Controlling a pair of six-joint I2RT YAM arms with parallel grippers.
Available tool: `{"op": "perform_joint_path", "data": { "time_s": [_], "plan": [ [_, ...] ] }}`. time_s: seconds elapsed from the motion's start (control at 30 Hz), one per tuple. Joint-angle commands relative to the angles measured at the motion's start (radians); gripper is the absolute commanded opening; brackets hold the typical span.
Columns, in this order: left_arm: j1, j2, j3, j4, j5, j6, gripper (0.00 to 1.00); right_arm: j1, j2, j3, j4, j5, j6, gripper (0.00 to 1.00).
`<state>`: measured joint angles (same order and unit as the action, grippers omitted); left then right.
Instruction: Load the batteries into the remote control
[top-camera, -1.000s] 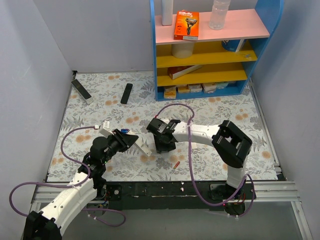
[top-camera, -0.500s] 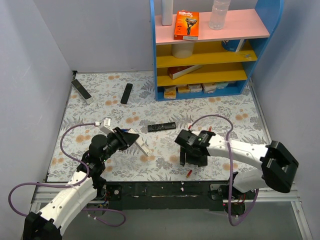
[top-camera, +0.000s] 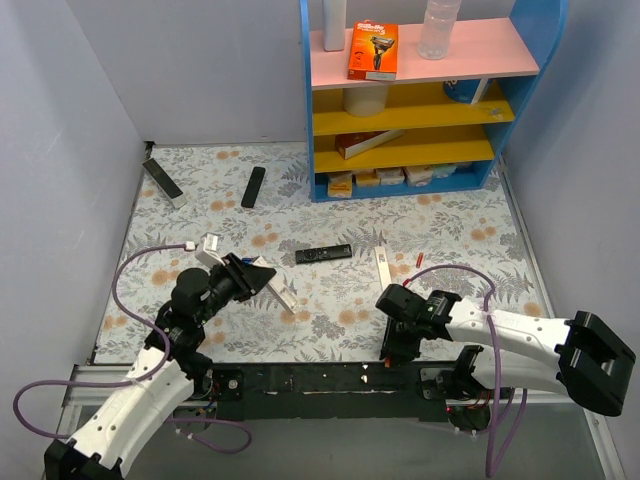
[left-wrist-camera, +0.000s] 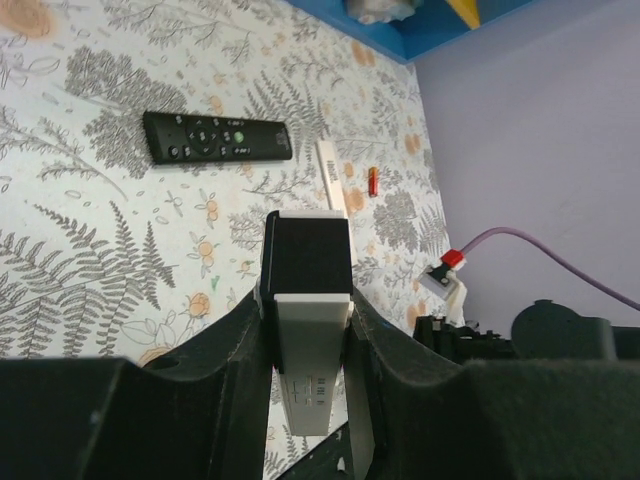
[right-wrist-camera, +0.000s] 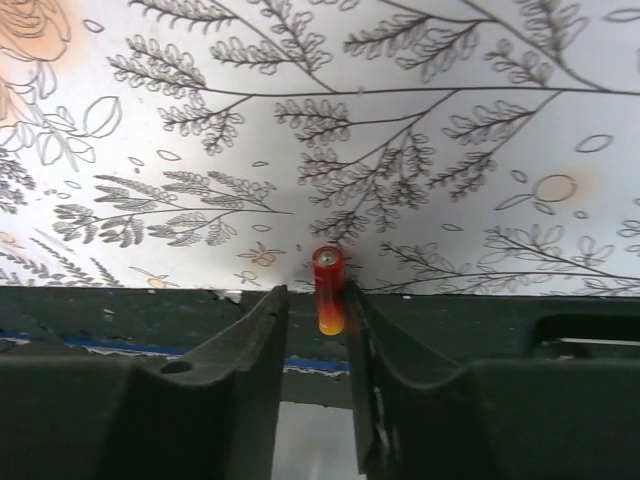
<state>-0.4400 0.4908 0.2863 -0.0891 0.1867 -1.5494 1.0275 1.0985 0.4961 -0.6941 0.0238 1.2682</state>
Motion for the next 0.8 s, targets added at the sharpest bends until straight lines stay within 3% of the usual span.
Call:
{"op": "perform_joint_path", "data": {
  "time_s": [0.0, 0.03, 0.1, 0.13, 0.27, 0.5, 0.77],
  "plan": [
    [0.006, -0.075, 0.114, -0.11, -0.049, 0.038, 0.0, 0.023, 0.043, -0.064, 0.104, 0.096, 0.048, 0.34],
    [0.006, -0.086, 0.123, -0.135, -0.052, 0.04, 0.0, 0.028, 0.043, -0.064, 0.099, 0.106, 0.048, 0.27],
    [0.006, -0.107, 0.139, -0.156, -0.058, 0.034, 0.0, 0.031, 0.037, -0.073, 0.096, 0.129, 0.043, 0.23],
    [0.006, -0.129, 0.142, -0.178, -0.059, 0.02, 0.0, 0.031, 0.035, -0.076, 0.096, 0.14, 0.034, 0.14],
    [0.004, -0.182, 0.136, -0.196, -0.052, -0.014, 0.0, 0.031, 0.061, -0.073, 0.085, 0.206, -0.009, 0.02],
    [0.006, -0.169, 0.099, -0.147, 0.055, -0.052, 0.0, 0.031, 0.164, 0.054, 0.117, 0.292, -0.255, 0.01],
    [0.004, -0.035, -0.036, 0.155, 0.195, -0.103, 0.0, 0.031, 0.172, 0.245, 0.166, 0.366, -0.512, 0.01]
  ]
}}
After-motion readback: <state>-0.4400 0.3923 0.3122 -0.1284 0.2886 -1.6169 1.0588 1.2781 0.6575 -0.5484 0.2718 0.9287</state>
